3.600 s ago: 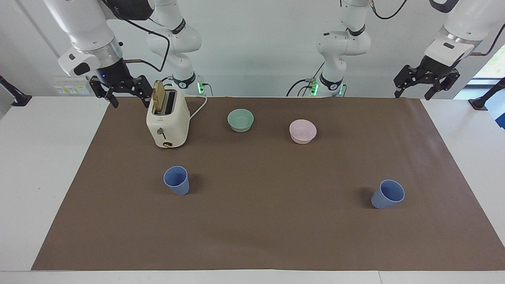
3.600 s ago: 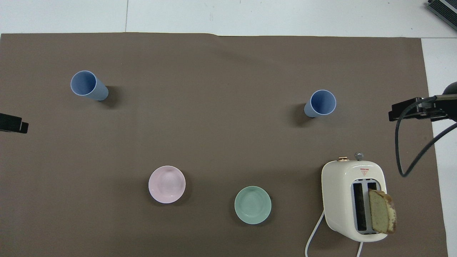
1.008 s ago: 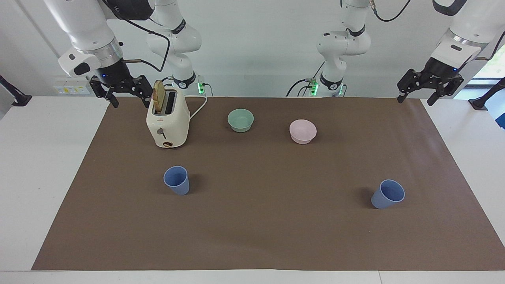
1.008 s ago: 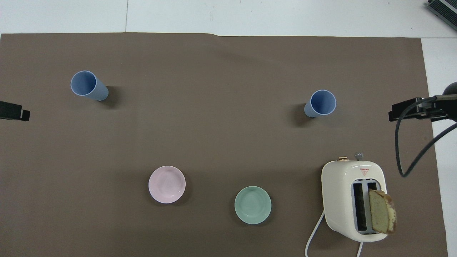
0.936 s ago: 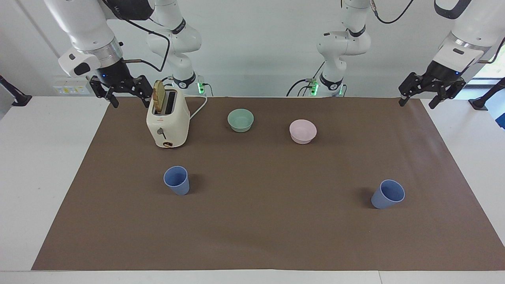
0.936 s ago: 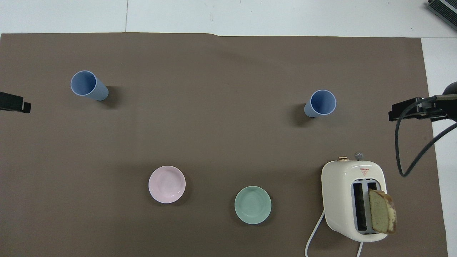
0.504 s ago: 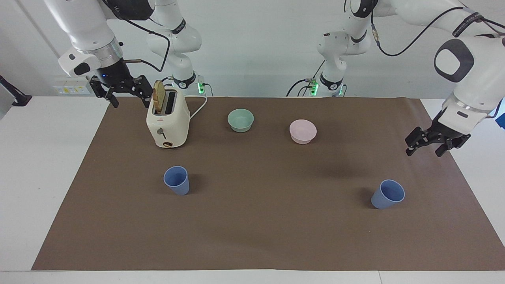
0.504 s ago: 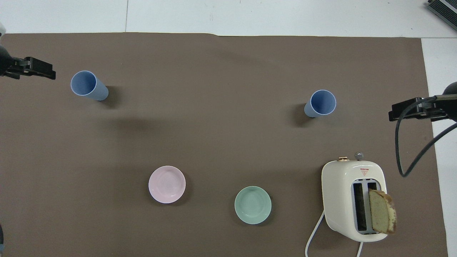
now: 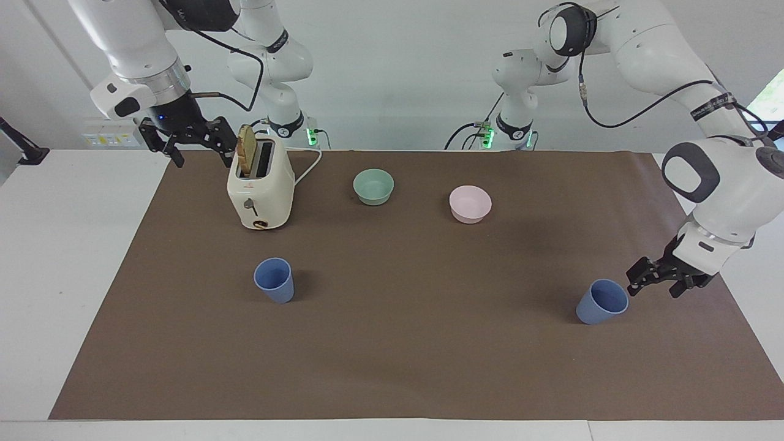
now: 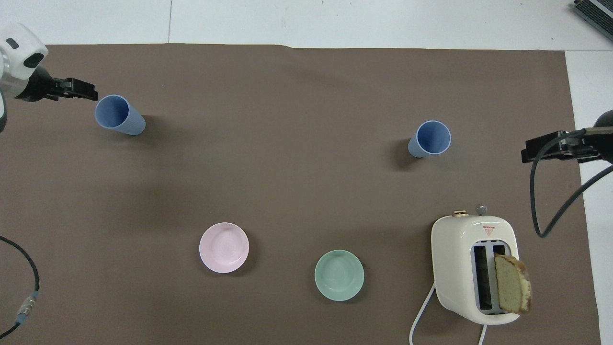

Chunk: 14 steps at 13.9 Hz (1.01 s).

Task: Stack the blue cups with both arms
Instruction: 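Reach the left gripper to the blue cup nearest it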

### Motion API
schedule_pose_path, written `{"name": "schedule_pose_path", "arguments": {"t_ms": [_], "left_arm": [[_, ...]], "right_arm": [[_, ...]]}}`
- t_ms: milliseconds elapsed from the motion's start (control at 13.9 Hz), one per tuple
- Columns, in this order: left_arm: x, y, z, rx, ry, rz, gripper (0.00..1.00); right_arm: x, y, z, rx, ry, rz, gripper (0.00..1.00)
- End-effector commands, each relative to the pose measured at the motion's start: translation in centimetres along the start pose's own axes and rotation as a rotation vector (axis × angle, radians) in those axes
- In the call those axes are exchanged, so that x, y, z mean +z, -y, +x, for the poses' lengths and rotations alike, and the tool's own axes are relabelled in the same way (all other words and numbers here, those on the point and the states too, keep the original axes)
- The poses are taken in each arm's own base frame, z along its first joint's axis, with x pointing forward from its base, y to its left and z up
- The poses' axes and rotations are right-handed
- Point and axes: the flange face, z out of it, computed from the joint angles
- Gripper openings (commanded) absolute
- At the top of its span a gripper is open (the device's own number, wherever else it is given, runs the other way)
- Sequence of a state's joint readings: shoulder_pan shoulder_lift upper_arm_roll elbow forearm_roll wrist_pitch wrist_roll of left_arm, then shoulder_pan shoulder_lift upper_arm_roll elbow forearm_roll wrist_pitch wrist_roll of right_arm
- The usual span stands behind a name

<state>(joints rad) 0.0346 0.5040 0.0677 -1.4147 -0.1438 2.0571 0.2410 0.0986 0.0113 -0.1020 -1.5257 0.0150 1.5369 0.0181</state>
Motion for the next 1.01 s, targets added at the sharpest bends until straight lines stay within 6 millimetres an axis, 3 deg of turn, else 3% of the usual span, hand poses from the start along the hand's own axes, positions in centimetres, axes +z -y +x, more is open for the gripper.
{"name": "schedule_pose_path", "arguments": {"t_ms": [0, 216, 288, 432, 504, 576, 648, 936], "left_arm": [[2.1, -0.6, -1.0, 0.013, 0.010, -0.017, 1.00], [5.2, -0.6, -2.5, 0.004, 0.034, -0.018, 1.00], [6.1, -0.5, -3.0, 0.001, 0.043, -0.018, 0.96], [6.4, -0.8, -3.2, -0.001, 0.046, -0.022, 0.61], [6.4, -0.8, -3.3, -0.004, 0.048, -0.022, 0.37], [6.3, -0.7, -3.2, -0.003, 0.048, -0.021, 0.06], [6.2, -0.8, -3.2, 0.001, 0.048, -0.022, 0.00], [5.0, -1.2, -2.8, 0.002, 0.028, -0.022, 0.00]], "right_arm": [[-0.3, -0.2, -0.2, -0.021, 0.001, 0.016, 1.00], [-0.3, -0.2, -0.2, -0.021, 0.001, 0.016, 1.00], [-0.3, -0.2, -0.2, -0.021, 0.001, 0.016, 1.00], [-0.3, -0.2, -0.2, -0.019, 0.001, 0.016, 1.00], [-0.3, -0.2, -0.2, -0.021, 0.001, 0.016, 1.00], [-0.3, -0.2, -0.2, -0.021, 0.001, 0.016, 1.00], [-0.3, -0.2, -0.2, -0.021, 0.001, 0.016, 1.00], [-0.3, -0.2, -0.2, -0.021, 0.001, 0.016, 1.00]]}}
